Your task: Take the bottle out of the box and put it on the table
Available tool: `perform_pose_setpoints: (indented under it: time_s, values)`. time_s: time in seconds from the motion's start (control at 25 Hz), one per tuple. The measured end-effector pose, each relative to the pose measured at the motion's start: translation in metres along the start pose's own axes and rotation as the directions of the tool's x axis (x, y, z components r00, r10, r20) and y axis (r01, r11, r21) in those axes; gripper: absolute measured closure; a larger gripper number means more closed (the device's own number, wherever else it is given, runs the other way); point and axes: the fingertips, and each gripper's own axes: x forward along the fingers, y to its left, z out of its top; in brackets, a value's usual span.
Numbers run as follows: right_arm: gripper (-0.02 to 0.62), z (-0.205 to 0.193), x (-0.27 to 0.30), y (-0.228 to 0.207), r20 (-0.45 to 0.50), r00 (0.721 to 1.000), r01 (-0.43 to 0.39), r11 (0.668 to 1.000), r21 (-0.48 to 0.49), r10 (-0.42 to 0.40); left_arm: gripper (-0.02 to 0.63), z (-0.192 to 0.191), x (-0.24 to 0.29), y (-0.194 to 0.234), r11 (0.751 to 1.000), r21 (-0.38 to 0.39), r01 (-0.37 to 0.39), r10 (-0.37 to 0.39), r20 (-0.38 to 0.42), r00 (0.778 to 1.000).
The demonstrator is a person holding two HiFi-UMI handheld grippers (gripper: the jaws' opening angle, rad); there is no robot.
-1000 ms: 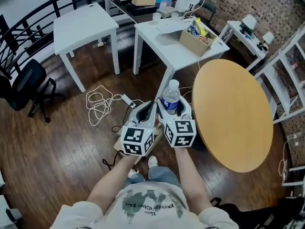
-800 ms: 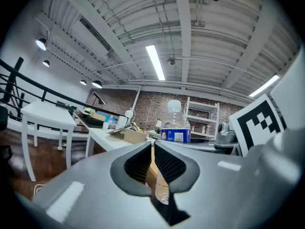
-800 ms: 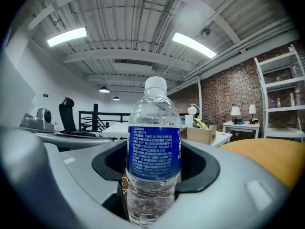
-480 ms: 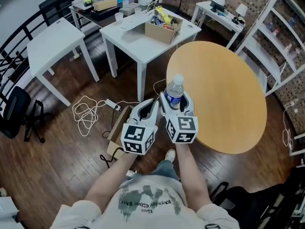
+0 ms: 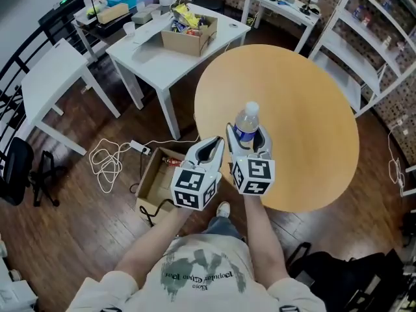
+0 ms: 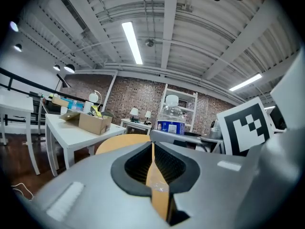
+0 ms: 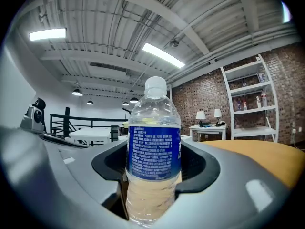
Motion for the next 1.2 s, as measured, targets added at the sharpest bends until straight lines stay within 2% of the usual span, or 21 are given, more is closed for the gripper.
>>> perform_pose_setpoints:
  time_s: [0.48, 0.84, 1.04, 1.2]
  values:
    - [0.299, -0.024, -0.001, -0.155, -0.002, 0.993, 0.117, 0.993, 0.034, -0.117, 0.596, -0.035, 0.132, -0.09, 0.992, -0.001, 0.126, -0.125, -0.083, 0.989]
    - [0.299, -0.051, -0.005, -0.252, 0.004, 0.969, 0.246, 0.969, 0.021, -0.247, 0.597, -0.067, 0.195, -0.126, 0.983, 0.001, 0.184, -0.181, -0.164, 0.97]
    - [0.299, -0.074, 0.003, -0.292, -0.027, 0.955, 0.295, 0.955, 0.033, -0.294, 0.597, -0.09, 0.22, -0.136, 0.978, -0.004, 0.207, -0.202, -0.227, 0.953]
    - [0.299, -0.096, 0.006, -0.304, -0.055, 0.948, 0.316, 0.949, 0.019, -0.314, 0.597, -0.11, 0.231, -0.143, 0.975, -0.01, 0.22, -0.215, -0.267, 0.939]
